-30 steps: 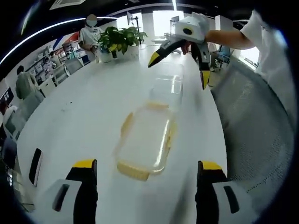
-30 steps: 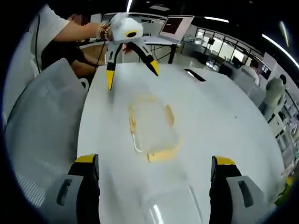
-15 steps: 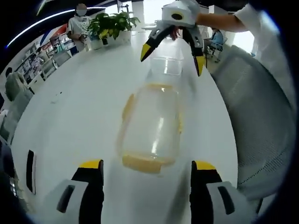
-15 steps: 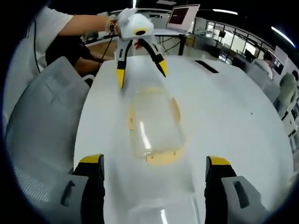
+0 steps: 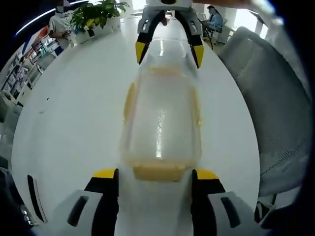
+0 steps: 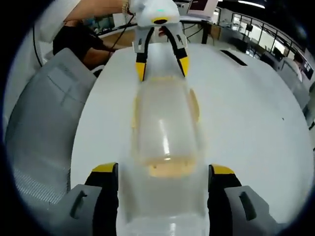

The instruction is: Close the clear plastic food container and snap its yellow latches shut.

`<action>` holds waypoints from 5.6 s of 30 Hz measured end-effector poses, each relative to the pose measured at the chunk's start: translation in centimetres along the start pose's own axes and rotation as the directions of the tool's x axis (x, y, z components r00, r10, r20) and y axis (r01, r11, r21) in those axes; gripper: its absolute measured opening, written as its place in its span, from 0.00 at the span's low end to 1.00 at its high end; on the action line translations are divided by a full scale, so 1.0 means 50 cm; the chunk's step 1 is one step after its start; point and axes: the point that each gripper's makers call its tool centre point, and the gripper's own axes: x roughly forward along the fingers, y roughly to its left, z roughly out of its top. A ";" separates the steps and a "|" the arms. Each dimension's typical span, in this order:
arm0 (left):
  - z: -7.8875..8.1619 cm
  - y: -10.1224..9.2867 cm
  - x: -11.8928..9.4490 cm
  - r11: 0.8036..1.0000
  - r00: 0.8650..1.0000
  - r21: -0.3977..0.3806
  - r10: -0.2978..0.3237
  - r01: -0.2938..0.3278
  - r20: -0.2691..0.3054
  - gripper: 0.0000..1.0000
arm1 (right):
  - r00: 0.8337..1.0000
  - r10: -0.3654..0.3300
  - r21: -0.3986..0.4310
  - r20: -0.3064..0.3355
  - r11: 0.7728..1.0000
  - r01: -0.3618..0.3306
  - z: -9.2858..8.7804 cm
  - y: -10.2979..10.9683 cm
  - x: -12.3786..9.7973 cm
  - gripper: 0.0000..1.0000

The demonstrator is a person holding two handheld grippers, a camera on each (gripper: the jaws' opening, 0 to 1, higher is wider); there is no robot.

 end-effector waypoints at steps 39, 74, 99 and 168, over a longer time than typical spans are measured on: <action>-0.009 -0.018 0.003 0.999 0.999 0.011 -0.051 0.051 -0.018 0.33 | 0.939 -0.018 -0.096 -0.343 0.995 -0.016 -0.010 -0.021 0.028 0.36; -0.011 -0.019 0.005 0.999 0.998 -0.005 -0.045 0.045 -0.050 0.33 | 0.931 -0.032 -0.105 -0.364 0.994 -0.006 -0.010 -0.022 0.030 0.36; 0.116 -0.052 -0.105 0.995 0.996 -0.093 0.036 -0.043 -0.076 0.33 | 0.984 -0.034 -0.236 -0.175 0.972 -0.008 0.021 -0.018 -0.145 0.35; 0.473 -0.065 0.120 0.998 0.987 0.056 -0.024 0.033 -0.160 0.25 | 0.955 -0.049 -0.122 -0.292 0.992 0.014 -0.416 -0.002 -0.342 0.33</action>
